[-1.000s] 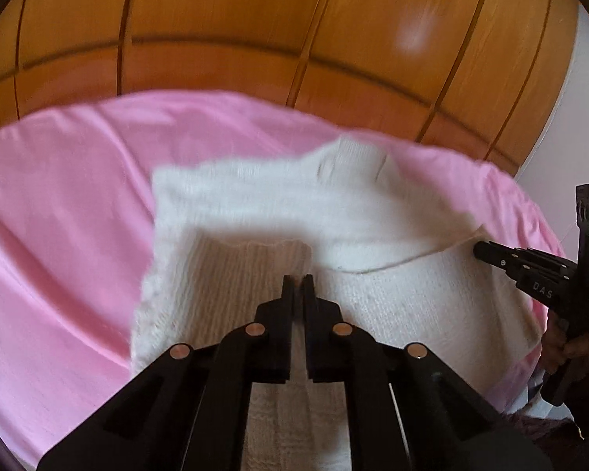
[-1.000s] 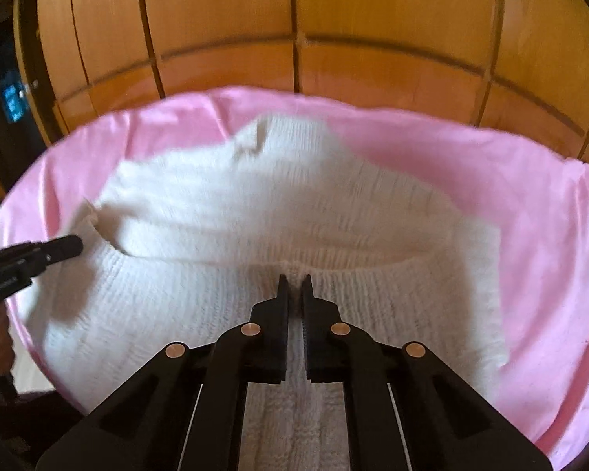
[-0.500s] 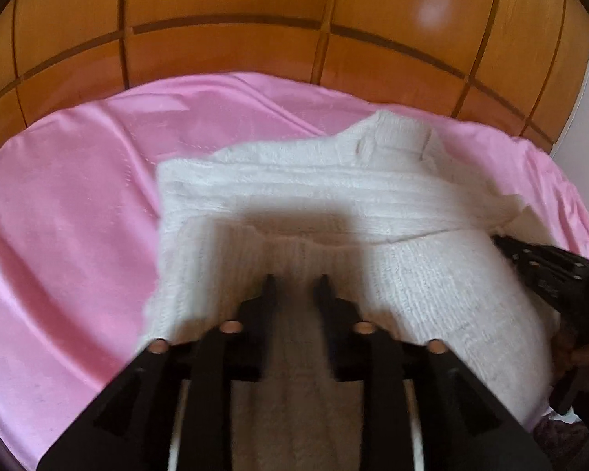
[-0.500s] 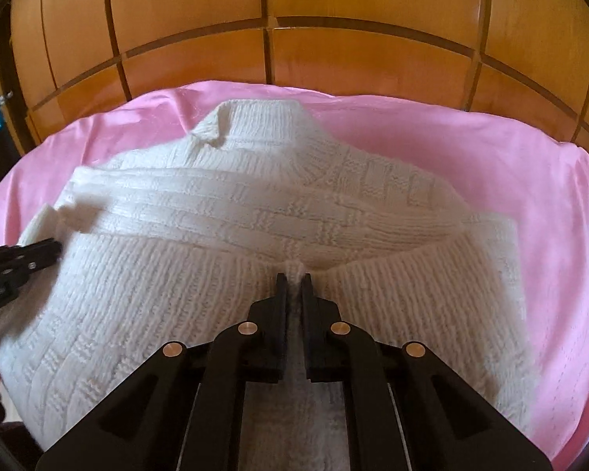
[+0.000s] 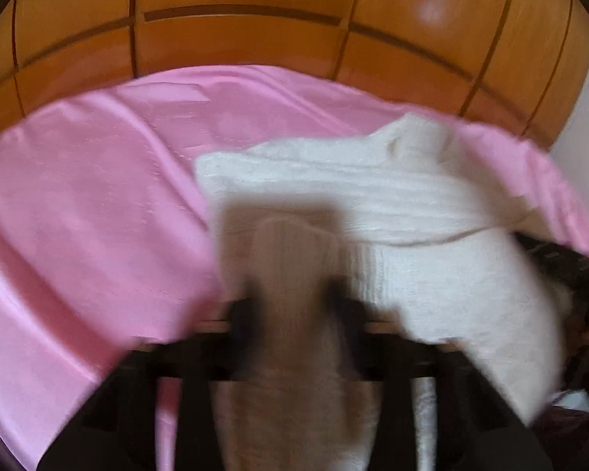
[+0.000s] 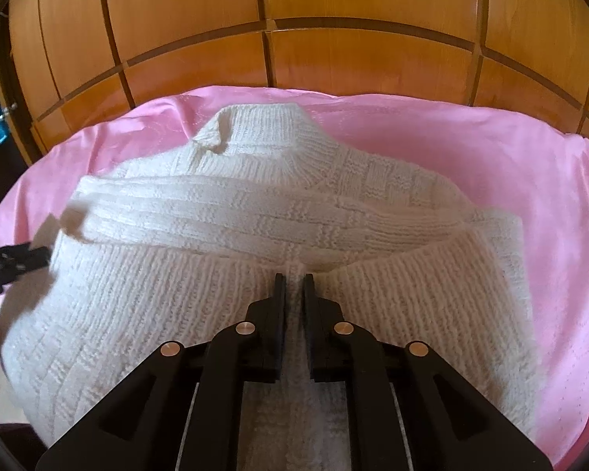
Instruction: Fold small clothes
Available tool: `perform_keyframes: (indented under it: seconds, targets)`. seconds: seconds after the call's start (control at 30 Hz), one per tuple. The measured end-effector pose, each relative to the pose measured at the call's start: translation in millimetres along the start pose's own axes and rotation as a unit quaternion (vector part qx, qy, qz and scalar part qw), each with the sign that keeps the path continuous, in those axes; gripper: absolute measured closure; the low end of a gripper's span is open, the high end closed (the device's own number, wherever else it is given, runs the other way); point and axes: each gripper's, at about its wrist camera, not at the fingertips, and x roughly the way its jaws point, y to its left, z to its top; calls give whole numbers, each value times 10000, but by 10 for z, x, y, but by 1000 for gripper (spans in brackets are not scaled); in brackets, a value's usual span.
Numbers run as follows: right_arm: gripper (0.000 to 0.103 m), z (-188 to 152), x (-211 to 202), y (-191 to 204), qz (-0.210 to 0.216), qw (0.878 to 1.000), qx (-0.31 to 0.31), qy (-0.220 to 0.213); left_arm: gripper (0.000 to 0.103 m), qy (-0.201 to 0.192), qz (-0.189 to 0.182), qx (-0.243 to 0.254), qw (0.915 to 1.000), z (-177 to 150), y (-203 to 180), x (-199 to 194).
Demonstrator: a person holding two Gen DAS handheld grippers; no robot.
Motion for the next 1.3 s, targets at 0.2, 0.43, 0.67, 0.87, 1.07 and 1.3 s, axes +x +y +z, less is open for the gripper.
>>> perform_keyframes:
  seconds: [0.2, 0.43, 0.67, 0.87, 1.07, 1.3]
  targets:
    - [42, 147, -355, -225, 166, 9993, 193, -262, 89, -31, 175, 64, 9998, -11, -40, 15]
    - [42, 92, -615, -739, -379, 9986, 293, -224, 89, -84, 206, -75, 9997, -20, -44, 15]
    - [83, -12, -384, -811, -477, 9986, 157, 184, 91, -252, 317, -59, 9992, -17, -66, -112]
    - [97, 36, -645, -772, -902, 9958, 47, -157, 96, -586, 316, -15, 9978, 43, -83, -411]
    - [97, 317, -1039, -841, -810, 9930, 381, -770, 97, -756, 97, -133, 9970, 281, 24, -638]
    - [98, 778, -720, -987, -1045, 9883, 683, -874, 97, -760, 161, -275, 9966, 958, 149, -319]
